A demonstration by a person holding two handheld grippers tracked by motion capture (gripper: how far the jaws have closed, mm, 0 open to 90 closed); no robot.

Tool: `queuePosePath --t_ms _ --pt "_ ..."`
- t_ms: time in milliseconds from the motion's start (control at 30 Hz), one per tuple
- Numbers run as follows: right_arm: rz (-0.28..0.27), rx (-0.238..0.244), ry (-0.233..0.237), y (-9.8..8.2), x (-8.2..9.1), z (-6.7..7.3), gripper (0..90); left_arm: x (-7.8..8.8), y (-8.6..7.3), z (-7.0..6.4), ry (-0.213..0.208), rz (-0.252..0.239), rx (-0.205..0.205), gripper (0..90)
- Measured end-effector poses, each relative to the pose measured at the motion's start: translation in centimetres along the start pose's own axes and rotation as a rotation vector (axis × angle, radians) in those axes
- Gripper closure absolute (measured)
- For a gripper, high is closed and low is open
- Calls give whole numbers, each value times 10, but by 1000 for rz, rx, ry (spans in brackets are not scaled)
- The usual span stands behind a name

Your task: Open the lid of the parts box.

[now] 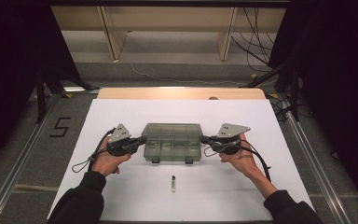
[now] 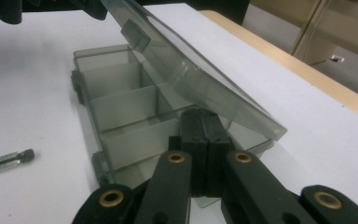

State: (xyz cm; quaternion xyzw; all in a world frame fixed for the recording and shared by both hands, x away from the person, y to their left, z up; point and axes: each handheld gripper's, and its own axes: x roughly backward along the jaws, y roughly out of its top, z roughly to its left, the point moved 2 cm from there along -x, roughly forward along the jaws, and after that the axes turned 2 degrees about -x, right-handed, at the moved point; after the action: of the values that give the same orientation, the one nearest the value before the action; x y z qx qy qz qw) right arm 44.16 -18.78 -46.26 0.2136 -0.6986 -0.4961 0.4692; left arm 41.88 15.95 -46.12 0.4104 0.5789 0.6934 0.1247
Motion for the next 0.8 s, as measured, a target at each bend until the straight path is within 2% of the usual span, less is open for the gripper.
queuePosePath --t_ms 133,267,533,700,800 --pt "-18 8 -17 4 -1 -3 900 -2 2 0 21 -17 10 895" --pt "-26 10 -34 7 -3 -3 900 -4 5 0 21 -21 19 895" --pt "-42 9 -54 11 -4 -7 900 -8 12 -1 38 -30 10 895" --pt "-34 0 -45 10 -4 -6 900 -7 14 1 46 -38 17 895" --pt "-7 4 -33 10 -3 -6 900 -6 14 1 50 -38 24 895"
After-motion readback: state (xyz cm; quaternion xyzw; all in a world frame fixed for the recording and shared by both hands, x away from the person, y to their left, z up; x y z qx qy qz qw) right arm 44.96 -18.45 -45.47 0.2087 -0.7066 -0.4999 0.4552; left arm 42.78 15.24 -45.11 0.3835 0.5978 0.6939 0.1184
